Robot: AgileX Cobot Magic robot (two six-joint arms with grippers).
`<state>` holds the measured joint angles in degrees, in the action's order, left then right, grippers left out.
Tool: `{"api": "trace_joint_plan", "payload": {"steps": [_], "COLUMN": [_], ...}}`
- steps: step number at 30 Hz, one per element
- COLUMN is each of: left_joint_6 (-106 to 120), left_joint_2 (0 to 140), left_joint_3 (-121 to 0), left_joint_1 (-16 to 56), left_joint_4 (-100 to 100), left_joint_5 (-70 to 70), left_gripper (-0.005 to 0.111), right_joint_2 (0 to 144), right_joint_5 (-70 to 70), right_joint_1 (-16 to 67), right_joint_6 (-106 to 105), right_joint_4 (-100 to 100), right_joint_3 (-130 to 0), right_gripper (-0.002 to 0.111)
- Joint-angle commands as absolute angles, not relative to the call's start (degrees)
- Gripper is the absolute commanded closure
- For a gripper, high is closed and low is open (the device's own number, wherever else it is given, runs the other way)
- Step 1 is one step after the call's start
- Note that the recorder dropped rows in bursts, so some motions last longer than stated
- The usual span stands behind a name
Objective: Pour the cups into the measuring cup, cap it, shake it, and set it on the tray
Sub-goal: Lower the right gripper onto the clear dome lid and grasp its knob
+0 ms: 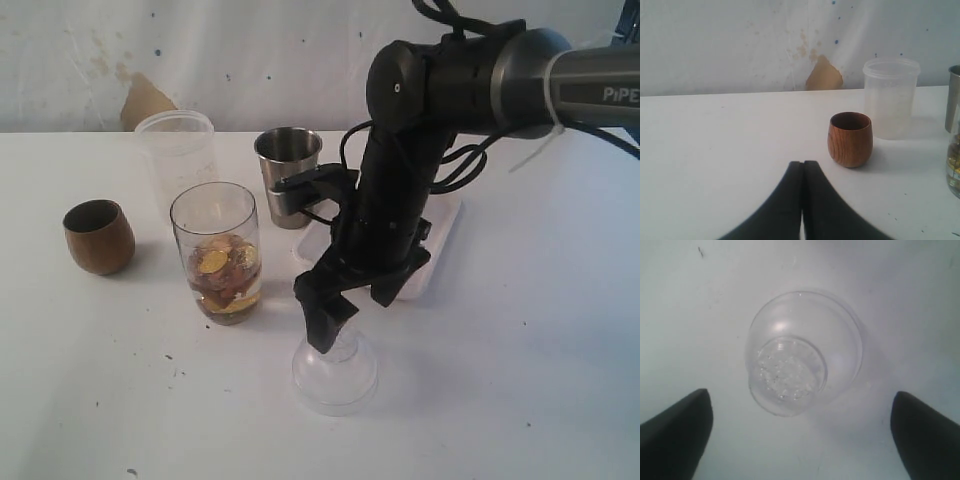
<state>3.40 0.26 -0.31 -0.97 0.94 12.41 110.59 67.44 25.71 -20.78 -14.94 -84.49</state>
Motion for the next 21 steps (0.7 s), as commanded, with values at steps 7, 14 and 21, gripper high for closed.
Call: {"api": "trace_joint_plan", "payload": {"steps": [7,14,21], "left_joint_6": [3.4,3.4,3.4], "left_joint_2": [0.0,0.0,0.0], "left_joint_3": [0.0,0.0,0.0], "left_joint_1": [-1.0,-1.0,-1.0], "left_joint_4": [1.0,1.0,1.0], "left_joint_5": [11.7,11.7,11.7], "left_gripper": [0.107,0.107,0.107], "right_joint_2": [110.5,110.6,111.5], "right_joint_5": [64.9,59.0,58.1], "right_joint_1": [26.6,28.7,30.4], "right_joint_6": [-22.2,-24.4,-24.3], "right_joint_4": [-15.7,-15.5,-14.7], "right_joint_3": [-81.8,-81.2,-81.2], "right_gripper": [0.038,0.037,0.037]}}
